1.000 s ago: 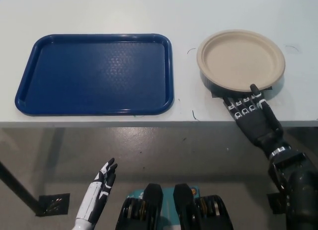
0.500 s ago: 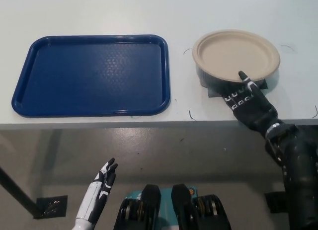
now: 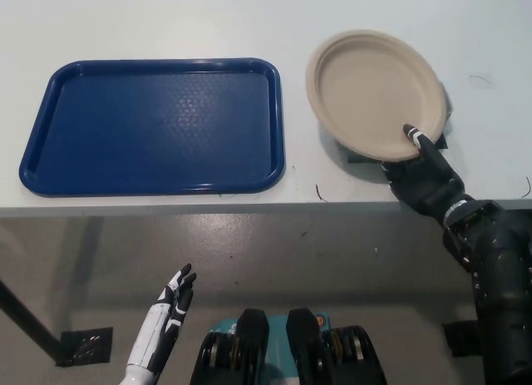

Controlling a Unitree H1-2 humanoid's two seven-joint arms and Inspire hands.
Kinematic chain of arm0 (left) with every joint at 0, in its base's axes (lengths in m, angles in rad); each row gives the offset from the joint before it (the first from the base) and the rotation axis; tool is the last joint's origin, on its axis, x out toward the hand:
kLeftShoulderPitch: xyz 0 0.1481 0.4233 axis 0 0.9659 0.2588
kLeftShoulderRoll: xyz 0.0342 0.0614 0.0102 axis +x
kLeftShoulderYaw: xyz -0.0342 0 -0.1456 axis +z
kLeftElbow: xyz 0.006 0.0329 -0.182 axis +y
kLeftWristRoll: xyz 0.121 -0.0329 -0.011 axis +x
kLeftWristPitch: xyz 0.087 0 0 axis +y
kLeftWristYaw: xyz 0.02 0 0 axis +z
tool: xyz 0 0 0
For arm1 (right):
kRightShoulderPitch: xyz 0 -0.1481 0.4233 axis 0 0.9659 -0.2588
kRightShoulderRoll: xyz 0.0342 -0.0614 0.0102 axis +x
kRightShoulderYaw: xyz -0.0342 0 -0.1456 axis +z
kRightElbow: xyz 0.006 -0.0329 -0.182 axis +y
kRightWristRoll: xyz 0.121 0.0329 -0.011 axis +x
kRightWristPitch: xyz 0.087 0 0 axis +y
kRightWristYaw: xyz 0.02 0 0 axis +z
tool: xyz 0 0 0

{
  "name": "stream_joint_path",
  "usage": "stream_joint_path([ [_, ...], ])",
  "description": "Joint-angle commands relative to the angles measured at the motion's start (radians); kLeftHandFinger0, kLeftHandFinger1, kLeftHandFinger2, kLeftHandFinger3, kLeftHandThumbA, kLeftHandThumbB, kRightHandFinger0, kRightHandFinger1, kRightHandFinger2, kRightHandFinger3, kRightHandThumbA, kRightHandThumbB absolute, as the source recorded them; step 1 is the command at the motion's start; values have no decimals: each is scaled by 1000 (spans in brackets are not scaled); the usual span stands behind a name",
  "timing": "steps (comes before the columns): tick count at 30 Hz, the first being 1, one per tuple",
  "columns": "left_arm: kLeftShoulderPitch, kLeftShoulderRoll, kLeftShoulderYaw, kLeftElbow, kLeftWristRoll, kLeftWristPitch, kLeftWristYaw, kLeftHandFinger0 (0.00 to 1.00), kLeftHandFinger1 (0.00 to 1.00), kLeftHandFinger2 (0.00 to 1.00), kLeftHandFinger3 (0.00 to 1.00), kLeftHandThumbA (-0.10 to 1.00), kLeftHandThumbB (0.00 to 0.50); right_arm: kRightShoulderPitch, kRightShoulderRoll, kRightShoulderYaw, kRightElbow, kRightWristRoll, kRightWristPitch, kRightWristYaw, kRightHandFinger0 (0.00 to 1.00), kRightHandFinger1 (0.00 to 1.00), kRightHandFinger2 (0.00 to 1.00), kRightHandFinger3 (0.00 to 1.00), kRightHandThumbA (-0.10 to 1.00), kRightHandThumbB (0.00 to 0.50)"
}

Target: Use the right hand to pick up a plate from a leveled surface and place it into a tray on the left side

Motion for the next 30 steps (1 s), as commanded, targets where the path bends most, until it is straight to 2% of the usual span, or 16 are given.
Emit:
stream_joint_path([
  [1, -19, 7, -2, -21, -7, -30, 3, 1000, 1000, 1000, 1000, 1000, 11, 38, -2, 16, -64, -50, -8, -89, 0, 141, 507, 705, 444, 0],
  [5, -23, 8, 0, -15, -13, -33, 0, 1000, 1000, 1000, 1000, 1000, 18, 79, 23, 74, -268, -101, -8, -118, 0, 132, 524, 658, 307, 0],
  [6, -28, 10, 1, -11, -16, -37, 0, 1000, 1000, 1000, 1000, 1000, 14, 86, 24, 102, -334, -89, -8, -139, 0, 133, 530, 705, 256, 0],
  [8, -28, 10, 1, -11, -15, -36, 0, 1000, 1000, 1000, 1000, 1000, 15, 100, 18, 158, -438, -80, -8, -175, 0, 150, 523, 773, 227, 0],
  [12, -21, 7, -1, -18, -16, -27, -2, 1000, 1000, 1000, 1000, 1000, 21, 114, 9, 240, -596, -7, -8, -251, 0, 205, 538, 776, 138, 0],
  [17, -24, 10, -4, -19, -12, -21, -6, 1000, 1000, 1000, 1000, 1000, 22, 110, -11, 352, -741, 13, -8, -279, 0, 208, 518, 711, 135, 0],
  [21, -24, 10, -4, -19, -14, -26, -6, 1000, 1000, 1000, 1000, 1000, 16, 88, -14, 399, -774, 44, -8, -292, 0, 218, 537, 754, 159, 0],
  [24, -23, 10, -6, -25, -15, -18, -11, 1000, 1000, 1000, 1000, 1000, 10, 58, -12, 424, -742, 18, -8, -262, 0, 225, 537, 763, 165, 0],
  [26, -23, 11, -6, -26, -16, -14, -13, 1000, 1000, 1000, 1000, 1000, 4, 28, -1, 431, -697, 8, -8, -254, 0, 221, 534, 726, 166, 0],
  [29, -19, 11, -6, -27, -12, -15, -12, 1000, 1000, 1000, 1000, 1000, 5, -12, 16, 444, -627, -33, -8, -237, 0, 222, 551, 724, 161, 0],
  [30, -21, 11, -6, -26, -12, -17, -12, 1000, 1000, 1000, 1000, 1000, 4, -67, 40, 448, -527, -69, -8, -221, 0, 239, 568, 734, 163, 0],
])
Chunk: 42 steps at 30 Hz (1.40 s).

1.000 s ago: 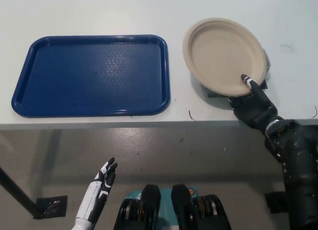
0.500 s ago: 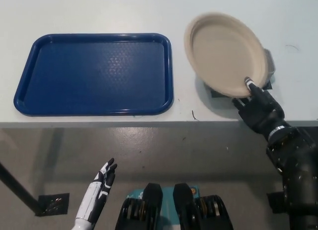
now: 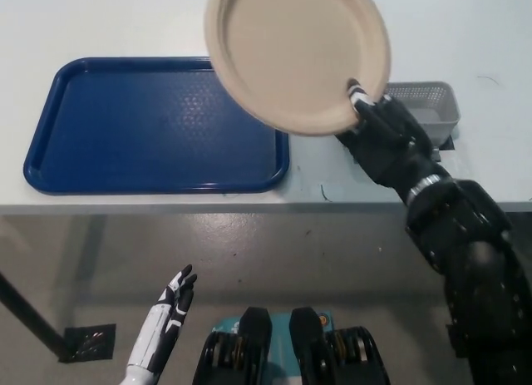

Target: Use the right hand to pick up a plate from a leveled surface and place it into a tray on the left side

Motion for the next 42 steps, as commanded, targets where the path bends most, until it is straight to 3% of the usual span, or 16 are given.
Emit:
stream_joint_path([
  [1, -19, 10, -5, -29, -8, -20, -5, 1000, 1000, 1000, 1000, 1000, 3, -146, 43, 17, 149, -59, -6, 31, 0, 238, 568, 734, 164, 0],
  [7, -25, 13, -5, -30, -7, -18, -7, 1000, 1000, 1000, 1000, 1000, 10, -270, 117, -14, 388, -159, -12, 72, 0, 212, 568, 758, 153, 0],
  [11, -24, 10, -9, -33, -8, -10, -8, 1000, 1000, 1000, 1000, 1000, 17, -380, 163, -23, 593, -229, -64, 100, 0, 216, 587, 762, 141, 0],
  [13, -28, 11, -9, -34, -3, -9, -7, 1000, 1000, 1000, 1000, 1000, 12, -444, 185, -30, 709, -259, -103, 124, 0, 169, 575, 671, 129, 0],
  [22, -35, 17, -18, -39, -6, 6, -24, 1000, 1000, 1000, 1000, 1000, 2, -613, 264, -88, 1078, -357, -257, 179, 0, 128, 592, 699, 8, 0],
  [23, -34, 17, -18, -45, -7, 12, -26, 1000, 1000, 1000, 1000, 1000, 1, -626, 269, -89, 1111, -371, -266, 186, 0, 128, 590, 693, 25, 0],
  [27, -31, 17, -22, -54, -13, 24, -31, 1000, 1000, 1000, 1000, 1000, 0, -659, 283, -116, 1191, -397, -311, 182, 0, 154, 647, 820, 59, 0],
  [28, -33, 18, -24, -59, -10, 30, -31, 1000, 1000, 1000, 1000, 1000, 0, -671, 285, -124, 1214, -406, -324, 176, 0, 174, 688, 843, 162, 5],
  [29, -33, 19, -25, -59, -9, 29, -31, 1000, 1000, 1000, 1000, 1000, 0, -675, 285, -116, 1222, -426, -332, 176, 0, 191, 669, 740, 338, 23],
  [30, -35, 20, -25, -57, -8, 26, -30, 1000, 1000, 1000, 1000, 1000, 0, -677, 282, -112, 1225, -438, -333, 198, 140, 426, 879, 778, 589, 72],
  [31, -39, 21, -26, -53, -7, 20, -29, 1000, 1000, 1000, 1000, 1000, 0, -674, 273, -111, 1217, -443, -316, 249, 563, 940, 1000, 1000, 853, 319],
  [32, -41, 23, -27, -52, -4, 14, -28, 1000, 1000, 1000, 1000, 1000, 1, -670, 262, -99, 1200, -450, -286, 310, 1000, 1000, 1000, 1000, 997, 323],
  [34, -41, 26, -29, -54, -3, 16, -31, 1000, 1000, 1000, 1000, 1000, 3, -660, 249, -82, 1182, -467, -262, 385, 1000, 1000, 1000, 1000, 1000, 357],
  [38, -45, 24, -29, -53, -13, 26, -37, 1000, 1000, 1000, 1000, 1000, 9, -648, 215, -73, 1155, -482, -239, 485, 1000, 1000, 1000, 1000, 1000, 494],
  [42, -52, 27, -32, -51, -7, 27, -38, 1000, 1000, 1000, 1000, 1000, 15, -636, 197, -89, 1116, -484, -235, 504, 1000, 1000, 1000, 1000, 1000, 500],
])
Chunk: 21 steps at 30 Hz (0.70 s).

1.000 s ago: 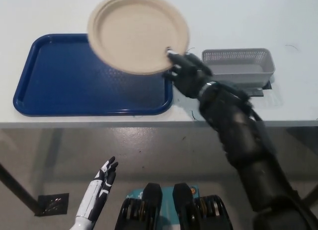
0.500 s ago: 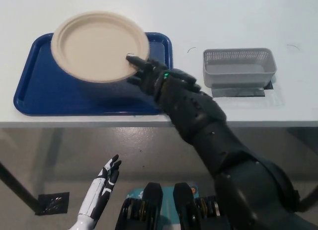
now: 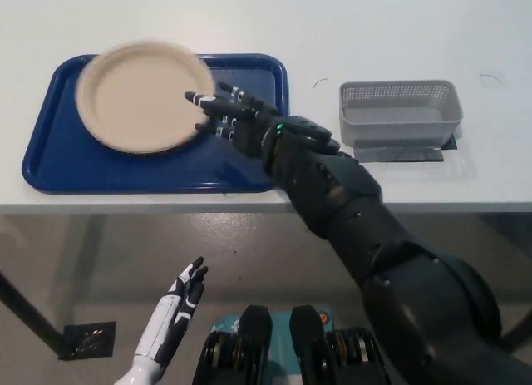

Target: Use the right hand to pick up a plate from a leveled surface and place it into a tray on the left side

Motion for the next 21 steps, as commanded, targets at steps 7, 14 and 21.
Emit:
stream_joint_path([
  [7, -27, 23, -9, -27, 0, 0, -16, 1000, 1000, 1000, 1000, 1000, 25, 35, -51, 6, -322, -88, 24, 159, 1000, 1000, 1000, 1000, 1000, 480],
  [14, -31, 24, -13, -25, -8, 1, -26, 1000, 1000, 1000, 1000, 1000, 23, 227, -49, -27, -864, -5, 157, 134, 1000, 1000, 1000, 1000, 1000, 474],
  [21, -45, 32, -15, -20, 5, 3, -25, 1000, 1000, 1000, 1000, 1000, 0, 481, -138, 81, -1503, 346, 223, 73, 1000, 1000, 1000, 1000, 1000, 500],
])
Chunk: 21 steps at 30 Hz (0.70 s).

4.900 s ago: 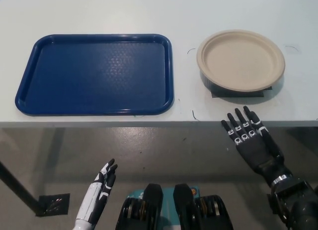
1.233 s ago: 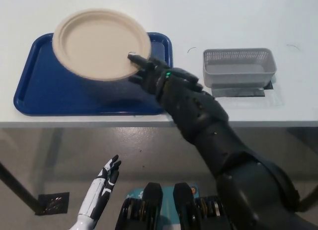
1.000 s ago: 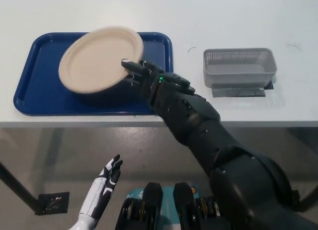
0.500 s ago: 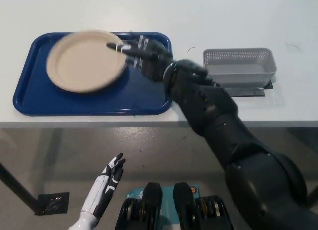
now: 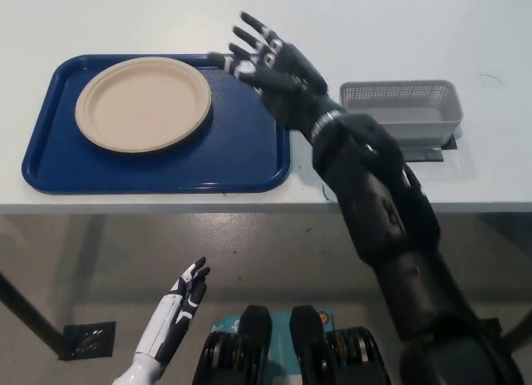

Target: Use the right hand to pick up a plate from a leveled surface and place it into a tray on the left side

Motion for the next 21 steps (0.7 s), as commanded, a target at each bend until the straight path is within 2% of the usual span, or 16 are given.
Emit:
stream_joint_path([
  [1, -38, 16, -6, -14, 3, -14, -10, 1000, 1000, 1000, 1000, 1000, 1, 191, -106, 91, -874, 420, 150, -29, 1000, 1000, 1000, 1000, 1000, 499],
  [4, -32, 10, -8, -1, 0, -21, -8, 1000, 1000, 1000, 1000, 1000, 21, 323, -163, 134, -1127, 537, 150, -78, 1000, 1000, 1000, 1000, 1000, 500],
  [7, -25, 13, -9, -5, -2, -16, -13, 1000, 1000, 1000, 1000, 1000, 9, 465, -195, 162, -1298, 618, 150, -36, 1000, 1000, 1000, 1000, 1000, 500],
  [10, -30, 9, -8, 3, -4, -14, -11, 1000, 1000, 1000, 1000, 1000, 17, 551, -217, 179, -1381, 664, 144, -4, 1000, 1000, 1000, 1000, 1000, 500],
  [14, -14, 0, -7, -3, -26, 0, -21, 1000, 1000, 1000, 1000, 1000, 27, 682, -264, 248, -1466, 601, 24, 77, 1000, 1000, 1000, 1000, 1000, 500],
  [15, -9, -3, -7, -1, -35, -2, -24, 1000, 1000, 1000, 1000, 1000, 21, 703, -271, 261, -1466, 643, -2, 91, 1000, 1000, 1000, 1000, 1000, 500],
  [17, -8, -4, -7, 0, -22, 5, -16, 1000, 1000, 1000, 1000, 1000, 46, 774, -311, 249, -1466, 708, -55, 173, 1000, 1000, 1000, 1000, 975, 500],
  [19, -9, -1, -13, 10, 3, -11, -5, 1000, 1000, 1000, 1000, 1000, 19, 845, -319, 246, -1466, 670, -108, 199, 1000, 1000, 1000, 1000, 1000, 500],
  [21, -11, -5, -14, 26, 1, -28, 0, 1000, 1000, 1000, 1000, 1000, 16, 915, -330, 219, -1466, 626, -125, 209, 1000, 1000, 1000, 1000, 1000, 500],
])
